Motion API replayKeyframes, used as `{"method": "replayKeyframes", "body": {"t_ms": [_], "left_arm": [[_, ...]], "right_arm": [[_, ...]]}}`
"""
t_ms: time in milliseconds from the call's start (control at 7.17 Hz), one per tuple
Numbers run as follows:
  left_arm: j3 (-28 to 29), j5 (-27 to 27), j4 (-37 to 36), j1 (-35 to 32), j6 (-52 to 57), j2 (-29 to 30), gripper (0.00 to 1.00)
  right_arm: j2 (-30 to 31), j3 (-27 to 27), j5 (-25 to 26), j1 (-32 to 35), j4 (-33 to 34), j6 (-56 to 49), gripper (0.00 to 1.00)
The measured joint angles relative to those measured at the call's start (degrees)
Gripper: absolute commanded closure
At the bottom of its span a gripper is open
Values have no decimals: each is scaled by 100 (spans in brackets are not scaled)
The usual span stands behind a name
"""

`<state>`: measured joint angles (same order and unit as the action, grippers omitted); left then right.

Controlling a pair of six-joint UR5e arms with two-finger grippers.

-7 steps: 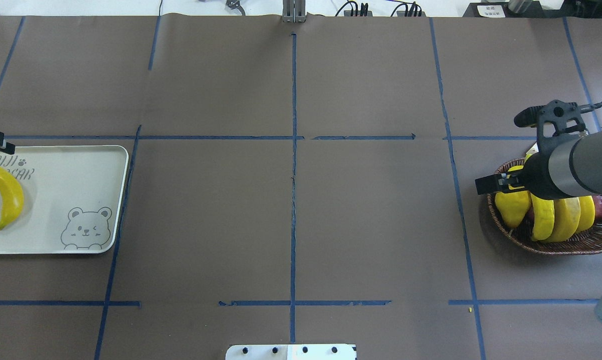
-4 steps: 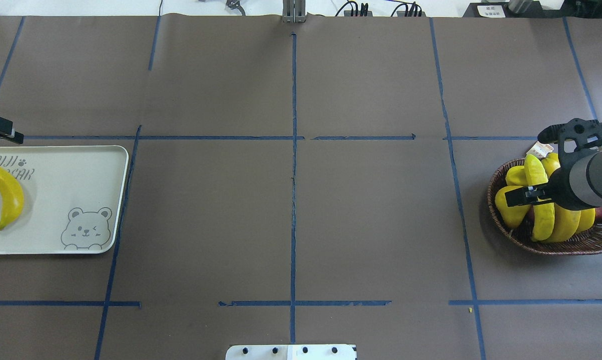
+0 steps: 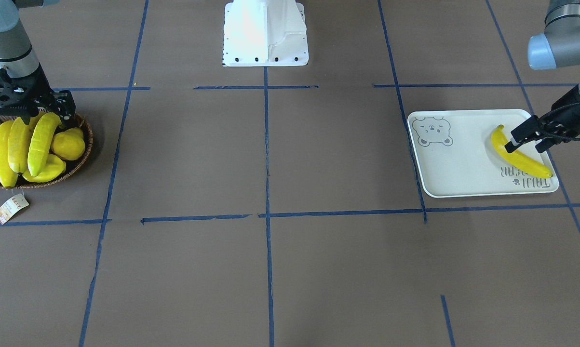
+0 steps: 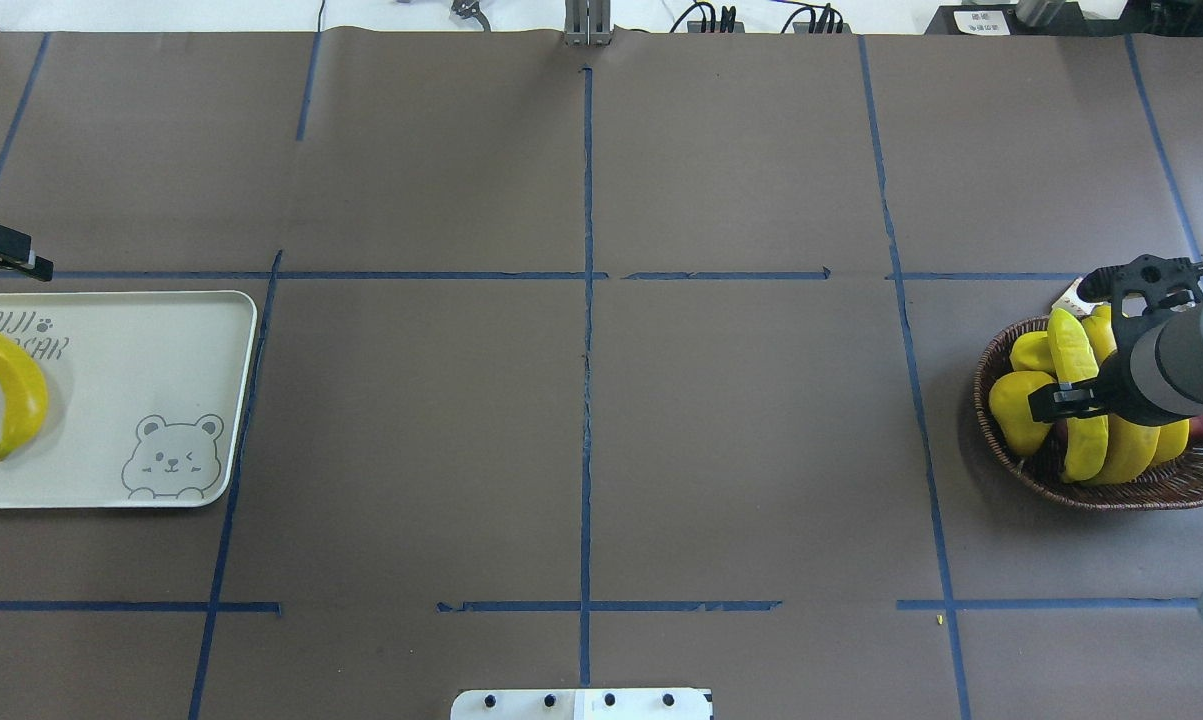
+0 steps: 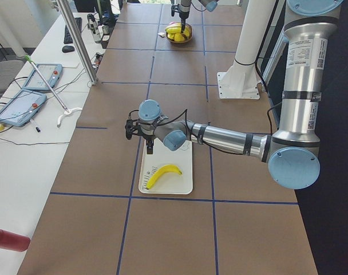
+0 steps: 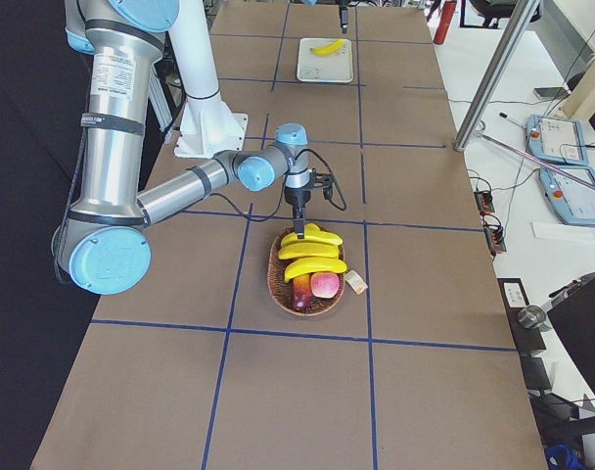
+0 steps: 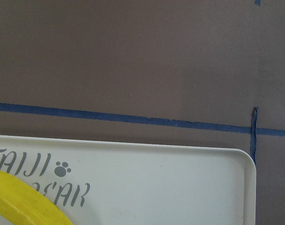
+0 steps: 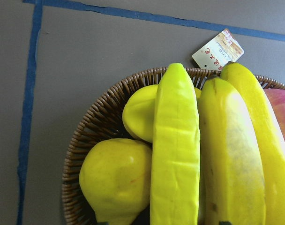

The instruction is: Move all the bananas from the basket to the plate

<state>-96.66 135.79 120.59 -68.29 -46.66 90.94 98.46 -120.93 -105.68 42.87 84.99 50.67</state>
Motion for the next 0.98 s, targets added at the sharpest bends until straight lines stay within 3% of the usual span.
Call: {"method": "replayKeyframes", "body": {"t_ms": [418, 697, 976], "left_arm": [[-39, 0, 0, 0, -20, 3, 1], [-51, 0, 0, 0, -29, 3, 1], [-75, -6, 0, 0, -37, 3, 1]], "right_arm": [[-30, 134, -13, -6, 2, -18, 28], [-42, 176, -20, -10, 7, -22, 67], [-61, 187, -43, -11, 9, -22, 96]]}}
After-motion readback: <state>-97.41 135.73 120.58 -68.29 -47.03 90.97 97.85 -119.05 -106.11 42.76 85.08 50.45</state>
